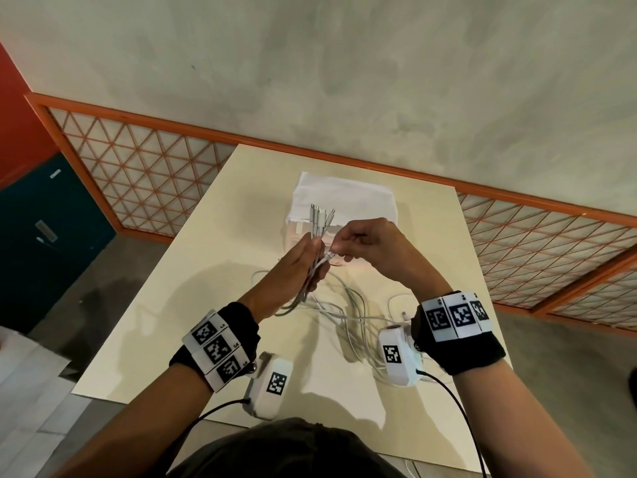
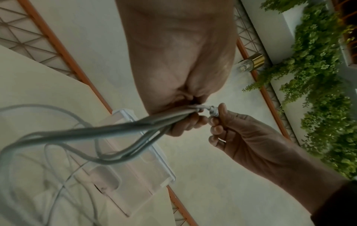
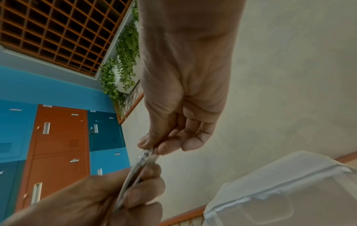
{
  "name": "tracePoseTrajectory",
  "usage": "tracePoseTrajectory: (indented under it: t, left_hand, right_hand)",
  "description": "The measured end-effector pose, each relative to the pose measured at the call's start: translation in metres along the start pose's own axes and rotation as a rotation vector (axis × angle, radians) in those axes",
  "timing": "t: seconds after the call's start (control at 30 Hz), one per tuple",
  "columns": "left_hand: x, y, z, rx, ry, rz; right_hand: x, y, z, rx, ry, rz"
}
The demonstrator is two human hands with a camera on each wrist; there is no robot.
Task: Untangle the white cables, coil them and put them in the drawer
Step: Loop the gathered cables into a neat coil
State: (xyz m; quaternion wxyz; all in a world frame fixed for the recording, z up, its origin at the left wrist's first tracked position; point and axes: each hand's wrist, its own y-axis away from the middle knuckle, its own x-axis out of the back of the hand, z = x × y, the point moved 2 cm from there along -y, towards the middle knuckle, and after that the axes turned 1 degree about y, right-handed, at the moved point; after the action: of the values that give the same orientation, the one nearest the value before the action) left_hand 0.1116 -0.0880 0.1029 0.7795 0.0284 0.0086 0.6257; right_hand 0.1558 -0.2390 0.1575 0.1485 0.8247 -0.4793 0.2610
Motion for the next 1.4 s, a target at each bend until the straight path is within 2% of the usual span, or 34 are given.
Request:
tracePoseTrajectory:
  t: [0.17,0.23,0.33,0.53,0.73,0.87,0.9,0.93,1.0,1.03,1.1,1.23,1.3,1.4]
  left_hand:
    - [0.009,-0.005,-0.007,-0.029,0.013,0.147]
    - [0.011,-0.005,-0.008,-0.031,-0.013,0.127]
    - [0.004,-0.005,-0.005,-0.004,-0.067,0.028]
    - [-0.006,-0.005,0.004,0.101,0.011,-0.073]
    - [-0.006,-0.003,0.001,0.026,-0.117,-0.12]
    - [-0.002,-0.004,0.0,-0.035,-0.002,-0.064]
    - [0.0,-0.005,0.001,-0.051,0.047,-0.047]
    - [0.002,-0.007,0.003,-0.071,0.095,-0.034]
    - [0.006,-0.012,0.008,-0.114,0.171,-0.015]
    - [0.007,-0.014,0.012,-0.134,0.203,-0.01]
    - [0.008,-0.018,0.019,-0.16,0.299,-0.012]
    - [0.022,-0.022,0.026,-0.194,0.427,0.031]
    - [0.038,-0.022,0.026,-0.222,0.428,0.131]
    - [0.055,-0.022,0.018,-0.161,0.308,0.309]
  right_hand:
    - [0.01,0.007,-0.006,-0.019,-0.068,-0.086]
    - [0.014,0.007,-0.009,-0.015,-0.101,-0.095]
    - [0.017,-0.001,-0.01,0.03,-0.066,0.002]
    - [0.02,-0.014,-0.016,0.064,0.033,0.19]
    - [0.017,-0.019,-0.012,0.081,0.157,0.19]
    - [0.009,-0.017,0.0,-0.011,0.062,0.32]
    - [0.005,-0.016,0.004,-0.057,-0.021,0.301]
    - [-0.002,-0.015,0.009,-0.098,-0.113,0.219]
    - [-0.021,-0.012,0.016,-0.145,-0.241,-0.044]
    - [-0.032,-0.01,0.018,-0.15,-0.258,-0.16]
    - [-0.052,-0.008,0.02,-0.11,-0.232,-0.287]
    - [-0.066,-0.007,0.017,-0.035,-0.172,-0.265]
    - [-0.058,-0.007,0.013,-0.002,-0.156,-0.177]
    - [-0.048,-0.009,0.006,0.109,0.121,-0.045]
